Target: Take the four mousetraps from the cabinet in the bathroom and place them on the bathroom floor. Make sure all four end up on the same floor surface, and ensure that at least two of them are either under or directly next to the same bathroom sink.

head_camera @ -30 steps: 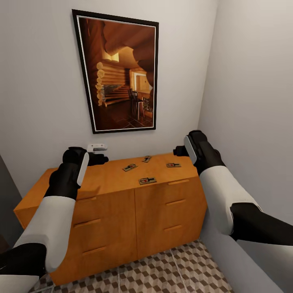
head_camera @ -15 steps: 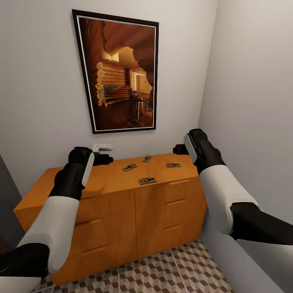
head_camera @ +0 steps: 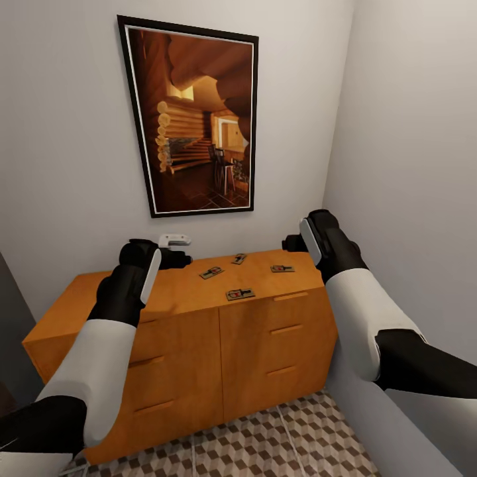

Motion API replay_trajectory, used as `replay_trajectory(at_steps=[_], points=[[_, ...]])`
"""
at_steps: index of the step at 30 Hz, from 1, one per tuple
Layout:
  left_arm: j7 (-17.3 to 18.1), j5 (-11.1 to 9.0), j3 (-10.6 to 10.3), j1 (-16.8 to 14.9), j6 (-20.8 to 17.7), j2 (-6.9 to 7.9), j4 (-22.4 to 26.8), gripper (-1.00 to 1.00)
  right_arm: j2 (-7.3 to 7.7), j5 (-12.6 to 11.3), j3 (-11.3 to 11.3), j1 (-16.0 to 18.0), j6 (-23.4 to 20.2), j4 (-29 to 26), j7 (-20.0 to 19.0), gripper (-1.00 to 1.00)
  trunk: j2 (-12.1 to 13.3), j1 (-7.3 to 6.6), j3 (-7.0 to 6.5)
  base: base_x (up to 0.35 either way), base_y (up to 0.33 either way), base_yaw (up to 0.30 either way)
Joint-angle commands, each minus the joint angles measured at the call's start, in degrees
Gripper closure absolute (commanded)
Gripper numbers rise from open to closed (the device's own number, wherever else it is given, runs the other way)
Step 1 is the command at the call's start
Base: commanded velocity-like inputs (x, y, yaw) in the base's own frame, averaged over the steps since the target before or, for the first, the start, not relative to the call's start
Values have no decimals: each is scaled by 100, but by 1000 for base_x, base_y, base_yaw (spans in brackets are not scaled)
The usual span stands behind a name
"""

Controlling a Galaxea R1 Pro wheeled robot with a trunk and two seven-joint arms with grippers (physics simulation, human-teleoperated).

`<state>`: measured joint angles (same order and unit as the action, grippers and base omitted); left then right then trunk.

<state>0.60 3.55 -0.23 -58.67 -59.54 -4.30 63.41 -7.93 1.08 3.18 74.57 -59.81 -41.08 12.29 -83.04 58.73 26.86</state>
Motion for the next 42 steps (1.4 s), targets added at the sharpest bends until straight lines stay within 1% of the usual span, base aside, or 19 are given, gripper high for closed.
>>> replay_trajectory(at_steps=[1,14,17,23,36,42], points=[[5,41,-4,-4,-23,-16,5,-100,-3,7,22,5,-19,4,4,-100,-4,0,7,0,0,0],[2,26,-11,-4,-35,-89,15,-100,0,22,16,5,-19,44,6,-100,-4,0,7,1,0,0],[2,12,-12,-4,-38,-127,11,-100,1,20,16,5,-19,53,14,-100,-4,0,7,96,0,0],[2,0,-11,-4,-39,-176,-11,-100,5,25,16,5,-19,68,24,-100,-4,0,7,234,0,0],[2,3,-12,-4,-33,-196,-27,-100,19,38,16,5,-19,71,36,-100,-4,0,7,301,0,0],[-1,2,-16,-4,-38,-193,-32,-100,19,40,18,5,-19,69,36,-100,-4,0,7,127,0,0]])
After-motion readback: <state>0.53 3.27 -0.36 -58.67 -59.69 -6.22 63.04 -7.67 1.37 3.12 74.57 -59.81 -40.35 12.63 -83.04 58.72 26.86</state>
